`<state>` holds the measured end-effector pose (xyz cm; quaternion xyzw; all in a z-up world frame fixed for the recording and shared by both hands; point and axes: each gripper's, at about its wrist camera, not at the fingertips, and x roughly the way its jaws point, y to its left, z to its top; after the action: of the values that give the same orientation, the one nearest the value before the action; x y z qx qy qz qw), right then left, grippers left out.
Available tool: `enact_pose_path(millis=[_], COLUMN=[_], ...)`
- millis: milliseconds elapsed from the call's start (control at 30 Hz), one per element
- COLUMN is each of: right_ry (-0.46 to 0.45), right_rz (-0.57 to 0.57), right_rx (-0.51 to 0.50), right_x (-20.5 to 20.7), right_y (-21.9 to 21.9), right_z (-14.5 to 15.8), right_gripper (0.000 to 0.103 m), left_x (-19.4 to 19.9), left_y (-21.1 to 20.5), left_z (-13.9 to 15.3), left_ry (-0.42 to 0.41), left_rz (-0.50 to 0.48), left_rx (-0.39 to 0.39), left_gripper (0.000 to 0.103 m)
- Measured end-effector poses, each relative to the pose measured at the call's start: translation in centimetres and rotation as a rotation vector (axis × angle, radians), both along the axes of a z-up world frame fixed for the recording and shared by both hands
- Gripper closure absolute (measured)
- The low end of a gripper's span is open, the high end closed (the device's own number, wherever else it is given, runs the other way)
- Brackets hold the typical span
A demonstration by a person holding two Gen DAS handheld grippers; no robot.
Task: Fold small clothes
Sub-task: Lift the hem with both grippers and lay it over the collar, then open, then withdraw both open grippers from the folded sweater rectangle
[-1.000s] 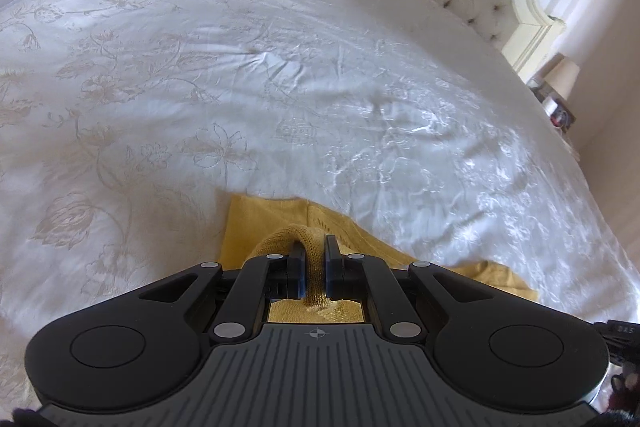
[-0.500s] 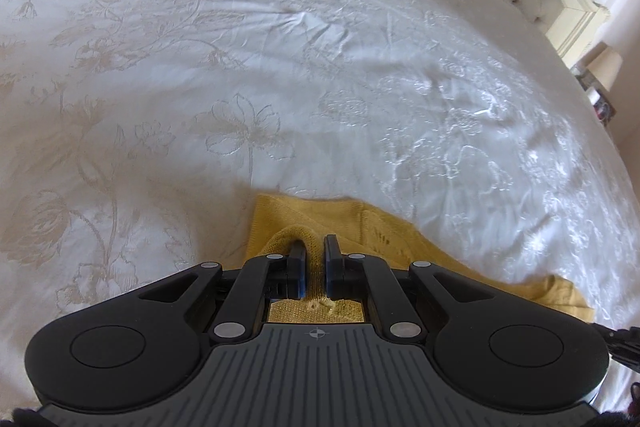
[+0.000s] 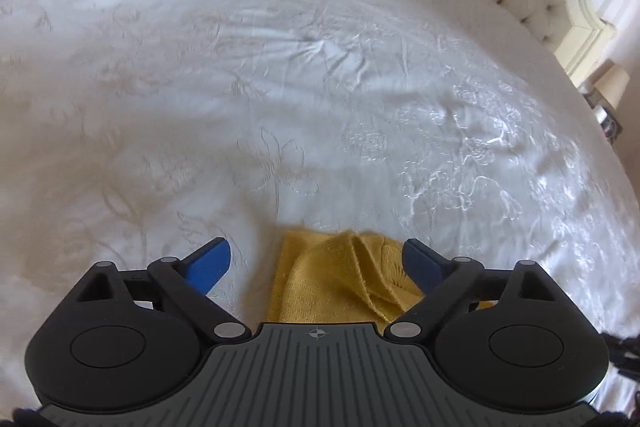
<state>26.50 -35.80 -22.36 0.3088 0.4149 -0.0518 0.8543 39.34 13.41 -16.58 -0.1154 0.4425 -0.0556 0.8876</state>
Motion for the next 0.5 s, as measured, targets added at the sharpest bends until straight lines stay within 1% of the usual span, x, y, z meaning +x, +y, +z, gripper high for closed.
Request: enact_pose_path(millis=[33, 67, 133, 167, 200, 267, 333, 400, 500], right_ry=[-0.028, -0.046, -0.047, -0.046, -0.046, -0.039, -0.013, 0.020, 0.066], right_rz=[-0.002, -0.002, 0.003, 0.012, 0.031, 0.072, 0.117, 0.164, 0.237], right_rx=[-0.023, -0.037, -0.077, -0.094, -0.110, -0.133, -0.162, -0.197, -0.236], right_x=[-0.3, -0.6, -0.9, -1.1, -1.2, -1.5, -1.8, -2.1, -3.0], right_y=[0.1, 0.2, 0.5, 0.7, 1.2, 2.1, 3.4, 4.7, 6.8], right_z=[0.5, 1.0, 1.7, 2.0, 2.3, 2.5, 2.5, 2.2, 1.3], right_gripper=[0.019, 0.015, 0.016, 0.014, 0.007, 0.001, 0.000, 0.001, 0.001], left_x=[-0.3, -0.6, -1.4, -1.9, -2.4, -3.5, -4.3, -5.3, -7.0], left_y=[-0.1, -0.3, -0.9, -1.3, -1.7, -2.6, -3.9, -5.1, -6.4], left_z=[0.4, 0.8, 1.4, 1.5, 1.6, 1.6, 1.2, 0.5, -0.9], left_ry=[-0.005, -0.009, -0.012, -0.012, -0.013, -0.006, 0.020, 0.043, 0.081], left_rz=[-0.016, -0.034, -0.072, -0.093, -0.112, -0.151, -0.187, -0.232, -0.300], left_rx=[0.013, 0.029, 0.066, 0.081, 0.092, 0.111, 0.143, 0.171, 0.194], left_gripper=[0.009, 0.008, 0.006, 0.006, 0.006, 0.005, 0.004, 0.000, 0.000])
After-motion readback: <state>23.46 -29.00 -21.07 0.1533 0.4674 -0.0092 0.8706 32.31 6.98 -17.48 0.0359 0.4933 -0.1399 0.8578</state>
